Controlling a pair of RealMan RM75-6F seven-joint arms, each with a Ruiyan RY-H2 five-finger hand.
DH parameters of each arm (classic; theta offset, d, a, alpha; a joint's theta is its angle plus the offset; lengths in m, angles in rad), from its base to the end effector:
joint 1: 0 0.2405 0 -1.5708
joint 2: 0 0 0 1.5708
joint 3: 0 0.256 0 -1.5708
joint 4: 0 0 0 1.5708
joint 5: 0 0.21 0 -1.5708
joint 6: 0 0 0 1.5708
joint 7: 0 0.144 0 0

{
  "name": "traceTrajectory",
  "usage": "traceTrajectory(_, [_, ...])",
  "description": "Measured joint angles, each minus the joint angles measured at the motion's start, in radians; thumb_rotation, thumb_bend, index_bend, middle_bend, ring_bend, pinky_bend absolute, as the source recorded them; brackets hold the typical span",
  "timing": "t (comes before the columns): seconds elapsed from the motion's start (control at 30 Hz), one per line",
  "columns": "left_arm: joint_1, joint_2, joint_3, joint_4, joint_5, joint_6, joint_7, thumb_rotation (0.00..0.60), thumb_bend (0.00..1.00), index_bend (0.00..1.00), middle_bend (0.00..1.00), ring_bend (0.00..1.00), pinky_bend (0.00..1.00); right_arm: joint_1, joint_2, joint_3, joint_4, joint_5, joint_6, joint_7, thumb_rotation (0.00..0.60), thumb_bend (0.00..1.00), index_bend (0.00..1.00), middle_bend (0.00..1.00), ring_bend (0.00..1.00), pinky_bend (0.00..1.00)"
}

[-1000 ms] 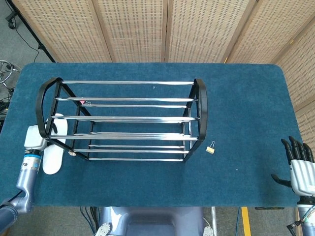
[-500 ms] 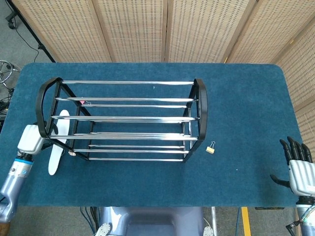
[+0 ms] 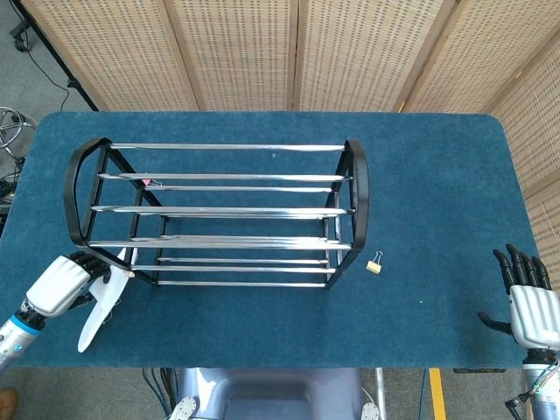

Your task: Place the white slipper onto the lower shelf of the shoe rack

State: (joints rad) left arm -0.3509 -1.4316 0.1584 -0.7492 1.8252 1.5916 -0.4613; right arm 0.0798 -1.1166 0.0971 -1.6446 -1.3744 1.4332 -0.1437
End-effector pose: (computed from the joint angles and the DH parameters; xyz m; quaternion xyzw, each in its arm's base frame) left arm -0.3423 0.2437 0.1080 -0.7811 -0.2480 -0.4143 0.3958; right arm -0.3208 -0.1878 0.1630 0.5783 -0.3882 0.3319 0.6361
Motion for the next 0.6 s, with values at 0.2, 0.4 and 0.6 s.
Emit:
traceTrajectory(0.2, [0.022, -0.014, 0.042, 0.047, 0.052, 0.053, 0.037, 0.600, 0.47, 0.65, 0.50, 0.46, 0.53, 0.000, 0.002, 0.001, -0.001, 0.004, -0.001, 0.003, 0.600, 0.00, 0.00, 0.00, 0.00, 0.00])
traceTrajectory(0.4, [0.033, -0.036, 0.072, 0.059, 0.111, 0.129, 0.072, 0.600, 0.48, 0.66, 0.50, 0.46, 0.53, 0.000, 0.004, 0.000, -0.003, 0.006, -0.003, 0.003, 0.600, 0.00, 0.00, 0.00, 0.00, 0.00])
traceTrajectory(0.6, [0.008, -0.042, 0.095, 0.001, 0.178, 0.156, 0.151, 0.600, 0.47, 0.66, 0.50, 0.46, 0.53, 0.000, 0.004, 0.000, -0.002, 0.009, -0.005, 0.003, 0.600, 0.00, 0.00, 0.00, 0.00, 0.00])
